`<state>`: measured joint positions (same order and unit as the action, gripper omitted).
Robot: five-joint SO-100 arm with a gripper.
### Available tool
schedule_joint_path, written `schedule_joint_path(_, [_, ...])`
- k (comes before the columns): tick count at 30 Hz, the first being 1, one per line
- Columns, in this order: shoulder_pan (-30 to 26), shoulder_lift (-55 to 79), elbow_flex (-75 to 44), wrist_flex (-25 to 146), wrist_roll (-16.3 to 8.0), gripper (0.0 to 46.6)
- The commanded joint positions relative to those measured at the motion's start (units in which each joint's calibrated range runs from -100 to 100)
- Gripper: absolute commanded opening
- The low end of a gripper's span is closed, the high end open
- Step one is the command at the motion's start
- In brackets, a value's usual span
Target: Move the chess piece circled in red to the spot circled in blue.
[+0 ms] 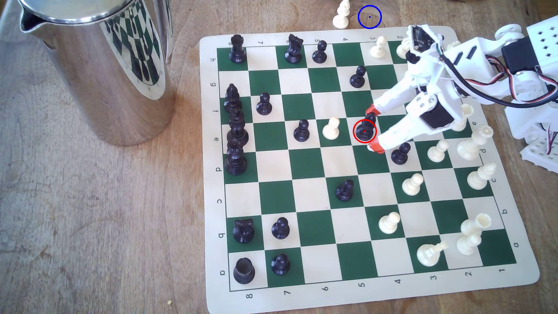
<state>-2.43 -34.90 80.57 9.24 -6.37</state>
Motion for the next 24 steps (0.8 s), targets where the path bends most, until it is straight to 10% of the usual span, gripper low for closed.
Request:
schedule_joint_path(1, [-0.6,0.2,-2.5,-1.5,-0.1,11.9])
schedule_joint_path(24, [-1.5,1.7,-4.1,-2.4,-0.3,1.5])
